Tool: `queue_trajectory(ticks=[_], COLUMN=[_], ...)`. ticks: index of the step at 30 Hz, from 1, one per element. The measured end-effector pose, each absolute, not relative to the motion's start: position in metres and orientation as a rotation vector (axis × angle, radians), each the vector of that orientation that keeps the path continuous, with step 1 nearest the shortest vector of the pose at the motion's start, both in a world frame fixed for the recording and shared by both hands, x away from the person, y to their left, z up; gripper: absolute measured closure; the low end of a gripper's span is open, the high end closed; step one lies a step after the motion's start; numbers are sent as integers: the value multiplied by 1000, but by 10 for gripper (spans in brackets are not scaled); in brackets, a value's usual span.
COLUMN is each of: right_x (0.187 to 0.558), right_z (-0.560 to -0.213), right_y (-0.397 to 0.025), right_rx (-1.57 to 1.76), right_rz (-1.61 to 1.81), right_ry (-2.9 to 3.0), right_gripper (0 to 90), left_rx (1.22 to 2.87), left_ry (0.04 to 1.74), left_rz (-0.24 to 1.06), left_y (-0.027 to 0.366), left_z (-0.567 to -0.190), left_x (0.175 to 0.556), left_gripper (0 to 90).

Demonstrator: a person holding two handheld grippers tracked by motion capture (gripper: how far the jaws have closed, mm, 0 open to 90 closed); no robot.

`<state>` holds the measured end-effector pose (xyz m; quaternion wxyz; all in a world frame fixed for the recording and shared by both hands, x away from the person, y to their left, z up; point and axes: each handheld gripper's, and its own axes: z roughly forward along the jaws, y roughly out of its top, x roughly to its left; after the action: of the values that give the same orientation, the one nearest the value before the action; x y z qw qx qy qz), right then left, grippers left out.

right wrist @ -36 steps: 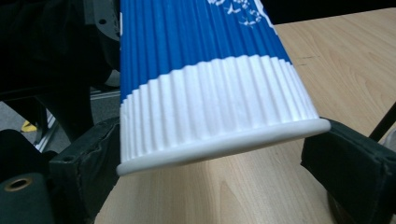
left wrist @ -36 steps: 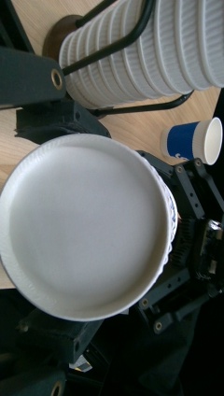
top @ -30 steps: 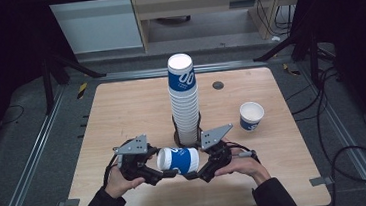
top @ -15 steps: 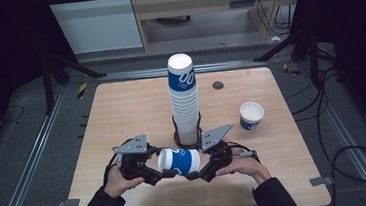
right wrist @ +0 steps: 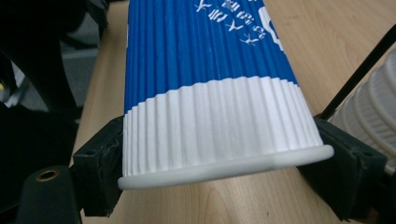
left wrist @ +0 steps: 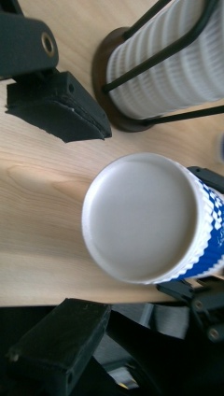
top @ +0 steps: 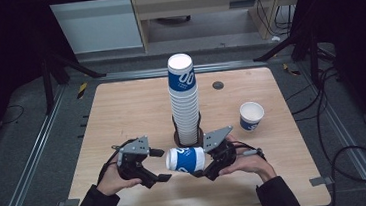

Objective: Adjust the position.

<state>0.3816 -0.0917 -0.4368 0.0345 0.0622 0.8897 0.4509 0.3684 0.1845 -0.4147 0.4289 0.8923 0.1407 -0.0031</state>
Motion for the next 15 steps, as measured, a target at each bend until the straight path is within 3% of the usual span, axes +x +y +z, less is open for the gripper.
queue_trajectory(ticks=[15], right_x=[369], right_z=[-454], right_y=[-59], right_rx=[37], right_rz=[1168], right_ry=[2842], right_gripper=[157], left_rx=[2431], left_ry=[292], left_rz=[-30], left_y=[155], left_z=[-437], left_x=[362], left_gripper=[168])
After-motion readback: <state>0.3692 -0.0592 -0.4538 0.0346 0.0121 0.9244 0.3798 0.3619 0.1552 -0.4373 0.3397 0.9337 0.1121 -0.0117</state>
